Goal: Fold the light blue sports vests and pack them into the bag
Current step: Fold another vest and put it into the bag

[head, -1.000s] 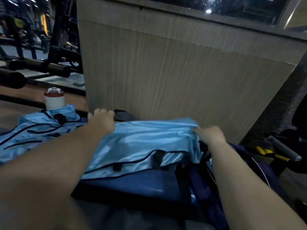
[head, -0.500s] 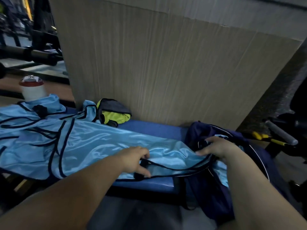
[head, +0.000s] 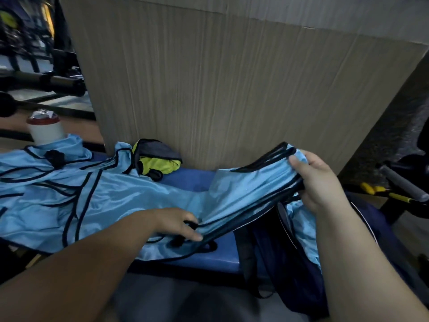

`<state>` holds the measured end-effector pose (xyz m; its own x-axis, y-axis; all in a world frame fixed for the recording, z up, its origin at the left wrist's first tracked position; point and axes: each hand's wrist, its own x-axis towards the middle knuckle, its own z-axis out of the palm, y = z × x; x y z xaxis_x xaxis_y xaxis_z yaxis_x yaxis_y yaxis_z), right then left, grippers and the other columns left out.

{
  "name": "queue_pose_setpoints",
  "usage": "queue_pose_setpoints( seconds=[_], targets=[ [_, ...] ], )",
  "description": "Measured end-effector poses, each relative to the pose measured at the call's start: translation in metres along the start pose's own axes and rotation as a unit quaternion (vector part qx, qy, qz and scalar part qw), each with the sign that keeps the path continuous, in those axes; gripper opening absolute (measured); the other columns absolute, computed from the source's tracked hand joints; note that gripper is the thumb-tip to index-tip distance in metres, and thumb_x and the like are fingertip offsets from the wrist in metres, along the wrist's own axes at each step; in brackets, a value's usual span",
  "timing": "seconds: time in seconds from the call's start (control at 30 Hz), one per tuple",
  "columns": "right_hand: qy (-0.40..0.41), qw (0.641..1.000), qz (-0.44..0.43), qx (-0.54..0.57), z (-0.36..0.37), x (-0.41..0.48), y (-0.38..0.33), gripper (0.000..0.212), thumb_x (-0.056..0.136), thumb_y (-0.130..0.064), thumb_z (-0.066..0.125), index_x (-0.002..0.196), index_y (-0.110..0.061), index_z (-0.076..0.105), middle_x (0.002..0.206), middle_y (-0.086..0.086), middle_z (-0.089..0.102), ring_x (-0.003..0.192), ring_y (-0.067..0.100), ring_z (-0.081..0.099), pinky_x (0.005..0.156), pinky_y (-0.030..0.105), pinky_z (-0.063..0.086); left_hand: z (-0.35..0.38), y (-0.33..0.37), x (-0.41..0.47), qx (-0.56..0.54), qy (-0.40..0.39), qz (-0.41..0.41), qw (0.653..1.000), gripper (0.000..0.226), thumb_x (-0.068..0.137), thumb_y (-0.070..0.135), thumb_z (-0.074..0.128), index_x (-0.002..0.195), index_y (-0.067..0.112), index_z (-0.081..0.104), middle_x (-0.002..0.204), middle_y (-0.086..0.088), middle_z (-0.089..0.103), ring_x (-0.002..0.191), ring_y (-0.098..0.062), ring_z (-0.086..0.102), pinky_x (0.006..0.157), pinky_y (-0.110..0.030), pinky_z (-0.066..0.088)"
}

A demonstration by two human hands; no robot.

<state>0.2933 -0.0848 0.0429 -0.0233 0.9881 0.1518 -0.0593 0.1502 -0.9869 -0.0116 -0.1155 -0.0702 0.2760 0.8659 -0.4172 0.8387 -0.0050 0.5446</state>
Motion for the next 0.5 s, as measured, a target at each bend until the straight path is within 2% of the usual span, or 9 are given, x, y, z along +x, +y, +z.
queue_pose_setpoints(
  seconds=[0.07, 0.13, 0.17, 0.23, 0.3, 0.37, 0.4, 0.43, 0.5],
  targets=[
    [0.066, 0.993, 0.038, -0.085, -0.015, 0.006, 0.02, 0.004, 0.091, -0.019, 0.064, 0.09, -0.017, 0.067, 0.087, 0.008, 0.073, 0.078, 0.022, 0.068, 0.072, 0.037, 0.057, -0.003, 0.006, -0.004, -0.084, -0.039, -0.029, 0.995, 0.065, 0.068, 0.083, 0.052, 0.104, 0.031, 0.066, 0.103, 0.009, 0.062, 0.094, -0.009, 0.059, 0.09, -0.025, 0.048],
    [0.115, 0.964, 0.093, -0.222, -0.037, 0.009, 0.042, 0.016, 0.083, -0.027, 0.067, 0.091, -0.013, 0.067, 0.1, 0.015, 0.07, 0.089, 0.03, 0.065, 0.087, 0.046, 0.054, -0.006, 0.013, -0.004, -0.148, -0.061, -0.08, 0.984, 0.071, 0.083, 0.081, 0.031, 0.099, 0.024, 0.07, 0.09, 0.001, 0.063, 0.076, -0.013, 0.057, 0.076, -0.026, 0.05],
    [0.123, 0.948, 0.113, -0.269, -0.046, 0.009, 0.049, 0.019, 0.083, -0.029, 0.067, 0.092, -0.012, 0.066, 0.101, 0.014, 0.069, 0.091, 0.029, 0.063, 0.09, 0.046, 0.053, -0.008, 0.017, -0.003, -0.136, -0.044, -0.096, 0.985, 0.074, 0.088, 0.077, 0.026, 0.095, 0.02, 0.072, 0.084, -0.001, 0.064, 0.071, -0.015, 0.057, 0.073, -0.027, 0.049],
    [0.131, 0.933, 0.143, -0.303, -0.056, 0.007, 0.058, 0.022, 0.087, -0.032, 0.066, 0.095, -0.011, 0.067, 0.098, 0.012, 0.069, 0.092, 0.032, 0.064, 0.091, 0.048, 0.053, -0.01, 0.022, 0.009, -0.021, 0.053, -0.087, 0.995, 0.066, 0.092, 0.071, 0.032, 0.077, 0.017, 0.069, 0.072, 0.001, 0.062, 0.067, -0.014, 0.057, 0.074, -0.028, 0.047],
    [0.129, 0.931, 0.154, -0.305, -0.059, 0.005, 0.056, 0.023, 0.088, -0.032, 0.067, 0.095, -0.01, 0.068, 0.095, 0.012, 0.069, 0.092, 0.034, 0.065, 0.09, 0.05, 0.053, -0.005, 0.025, 0.023, 0.08, 0.179, -0.053, 0.979, 0.044, 0.09, 0.062, 0.049, 0.068, 0.025, 0.058, 0.071, 0.008, 0.056, 0.074, -0.013, 0.056, 0.071, -0.028, 0.042],
    [0.115, 0.95, 0.153, -0.245, -0.06, 0.002, 0.052, 0.018, 0.089, -0.028, 0.067, 0.093, -0.01, 0.069, 0.092, 0.015, 0.071, 0.088, 0.035, 0.068, 0.085, 0.052, 0.056, 0.007, 0.035, 0.036, 0.051, 0.24, -0.004, 0.969, 0.024, 0.087, 0.049, 0.063, 0.076, 0.029, 0.056, 0.075, 0.011, 0.055, 0.076, -0.011, 0.054, 0.069, -0.027, 0.04],
    [0.105, 0.963, 0.158, -0.192, -0.061, -0.001, 0.049, 0.014, 0.09, -0.024, 0.067, 0.092, -0.01, 0.069, 0.09, 0.016, 0.072, 0.082, 0.033, 0.069, 0.077, 0.048, 0.058, 0.015, 0.042, 0.041, 0.019, 0.248, 0.036, 0.968, 0.013, 0.087, 0.04, 0.067, 0.084, 0.03, 0.058, 0.079, 0.012, 0.055, 0.077, -0.009, 0.054, 0.071, -0.027, 0.042],
    [0.087, 0.974, 0.158, -0.136, -0.061, -0.003, 0.046, 0.01, 0.092, -0.018, 0.065, 0.091, -0.009, 0.068, 0.085, 0.015, 0.072, 0.075, 0.031, 0.069, 0.067, 0.041, 0.058, 0.023, 0.05, 0.045, 0.004, 0.254, 0.076, 0.964, 0.01, 0.088, 0.032, 0.067, 0.096, 0.028, 0.062, 0.085, 0.013, 0.054, 0.082, -0.009, 0.054, 0.078, -0.025, 0.044],
    [0.04, 0.986, 0.149, -0.061, -0.062, -0.009, 0.038, 0.009, 0.094, -0.011, 0.059, 0.091, -0.008, 0.068, 0.077, 0.013, 0.071, 0.066, 0.026, 0.069, 0.055, 0.031, 0.055, 0.037, 0.066, 0.056, -0.004, 0.281, 0.134, 0.95, 0.02, 0.092, 0.023, 0.061, 0.111, 0.024, 0.062, 0.097, 0.011, 0.055, 0.098, -0.011, 0.053, 0.089, -0.021, 0.04]
  ],
)
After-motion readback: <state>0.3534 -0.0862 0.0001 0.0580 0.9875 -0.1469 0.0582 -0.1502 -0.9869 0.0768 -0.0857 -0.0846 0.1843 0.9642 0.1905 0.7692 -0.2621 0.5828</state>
